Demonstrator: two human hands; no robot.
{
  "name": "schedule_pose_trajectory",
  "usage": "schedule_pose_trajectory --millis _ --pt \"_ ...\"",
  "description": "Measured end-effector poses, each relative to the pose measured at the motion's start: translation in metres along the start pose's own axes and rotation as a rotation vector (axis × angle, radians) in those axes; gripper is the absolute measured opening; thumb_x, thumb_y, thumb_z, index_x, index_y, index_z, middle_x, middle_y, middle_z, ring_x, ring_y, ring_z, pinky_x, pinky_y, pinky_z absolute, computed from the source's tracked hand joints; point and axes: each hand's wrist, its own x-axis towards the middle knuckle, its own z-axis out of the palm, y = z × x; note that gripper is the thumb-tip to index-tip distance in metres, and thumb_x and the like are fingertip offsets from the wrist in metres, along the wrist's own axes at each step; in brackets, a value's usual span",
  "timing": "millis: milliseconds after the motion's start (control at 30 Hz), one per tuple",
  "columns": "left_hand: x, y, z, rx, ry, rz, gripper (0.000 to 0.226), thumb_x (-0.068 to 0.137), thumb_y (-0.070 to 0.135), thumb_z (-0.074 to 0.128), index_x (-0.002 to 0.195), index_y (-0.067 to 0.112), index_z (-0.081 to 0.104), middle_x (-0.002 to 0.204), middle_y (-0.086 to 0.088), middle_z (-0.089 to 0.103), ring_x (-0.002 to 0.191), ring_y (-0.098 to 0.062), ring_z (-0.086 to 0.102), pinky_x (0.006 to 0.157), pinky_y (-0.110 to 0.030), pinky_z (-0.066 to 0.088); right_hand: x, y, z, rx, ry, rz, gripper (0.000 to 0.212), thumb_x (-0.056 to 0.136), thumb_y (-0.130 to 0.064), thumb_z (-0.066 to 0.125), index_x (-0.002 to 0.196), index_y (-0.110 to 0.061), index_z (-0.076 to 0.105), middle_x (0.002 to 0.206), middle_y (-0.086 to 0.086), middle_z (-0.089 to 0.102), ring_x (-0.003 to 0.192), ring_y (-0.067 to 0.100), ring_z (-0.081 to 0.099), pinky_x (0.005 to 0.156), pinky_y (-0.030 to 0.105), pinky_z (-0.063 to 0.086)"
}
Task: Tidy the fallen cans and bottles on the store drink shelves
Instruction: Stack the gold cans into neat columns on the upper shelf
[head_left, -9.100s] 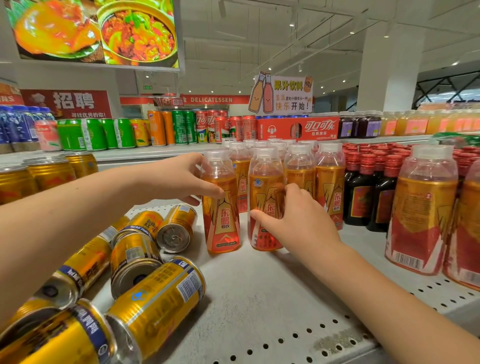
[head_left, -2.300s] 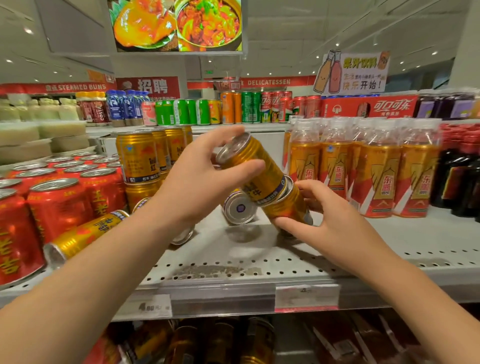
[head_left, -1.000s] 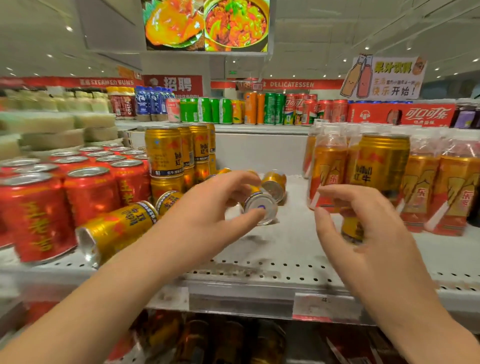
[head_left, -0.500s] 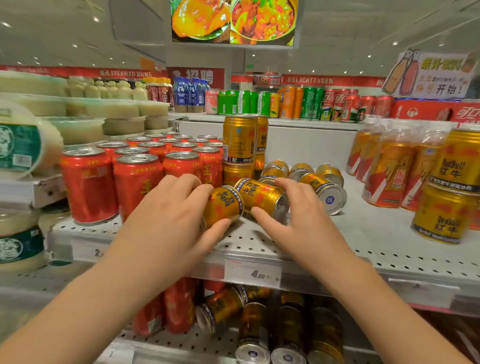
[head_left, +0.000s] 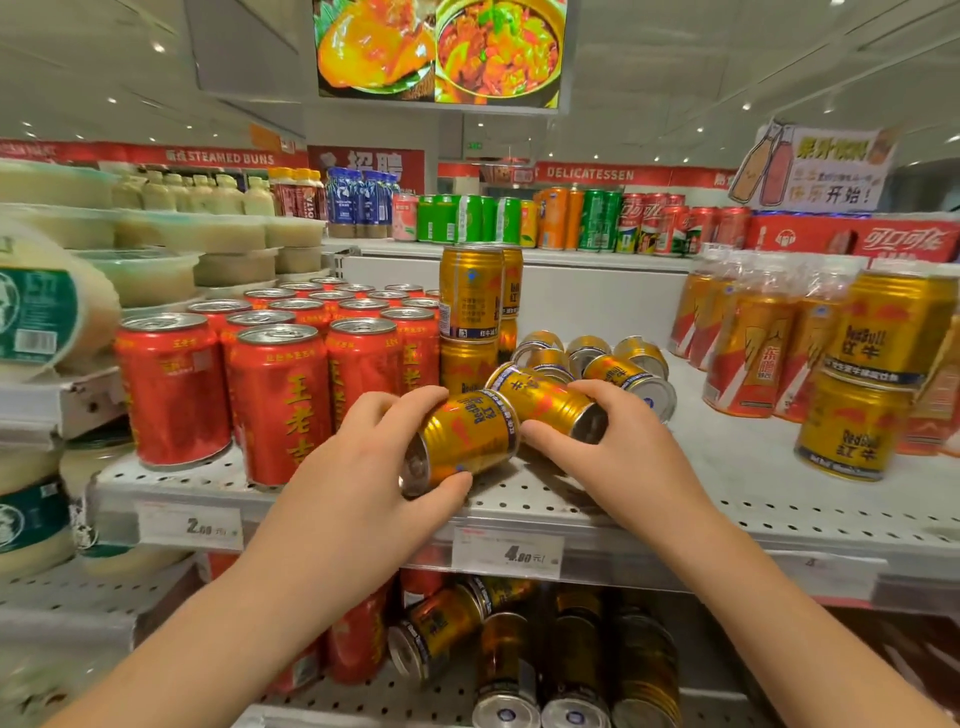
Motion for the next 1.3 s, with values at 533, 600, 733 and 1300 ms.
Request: schedule_pose_trajectory --millis 533,600,733,1300 --pt "0.078 0.109 0.034 -0.895 0.309 -0.116 0.066 0.065 0.064 0.082 0.12 0.045 0.054 0.107 0.019 0.073 0.097 0.003 0.07 0.079 -0.02 0.052 -0.027 0.065 -0.114 0.412 -0.003 0.1 0.053 0.069 -0.058 0.083 0.111 -0.059 0.05 0.103 -0.045 0.059 0.095 -0.021 0.059 0.061 0.003 0.048" --pt "0.092 0.127 0.044 -0.946 0.3 -0.114 0.068 0.065 0.059 0.085 0.122 0.037 0.055 0.105 0.015 0.076 0.094 0.001 0.072 0.072 -0.014 0.054 -0.027 0.077 -0.127 0.372 0.016 0.104 0.067 0.065 -0.062 0.083 0.122 -0.054 0.05 0.112 -0.033 0.061 0.1 -0.011 0.063 0.064 0.01 0.053" --pt "0.111 0.155 0.062 -0.957 0.3 -0.1 0.065 0.064 0.059 0.086 0.119 0.038 0.057 0.106 0.01 0.075 0.095 -0.002 0.072 0.07 -0.012 0.054 -0.027 0.092 -0.154 0.291 0.011 0.085 0.073 0.064 -0.069 0.078 0.123 -0.058 0.037 0.106 -0.042 0.048 0.093 -0.026 0.053 0.06 0.004 0.044" --pt "0.12 0.193 0.079 -0.89 0.252 -0.054 0.056 0.076 0.049 0.086 0.123 0.034 0.058 0.107 0.019 0.073 0.099 -0.002 0.071 0.075 -0.012 0.056 -0.014 0.106 -0.189 0.033 -0.053 -0.165 0.088 0.07 -0.07 0.073 0.142 -0.055 0.024 0.127 -0.027 0.049 0.122 0.0 0.048 0.098 0.028 0.046"
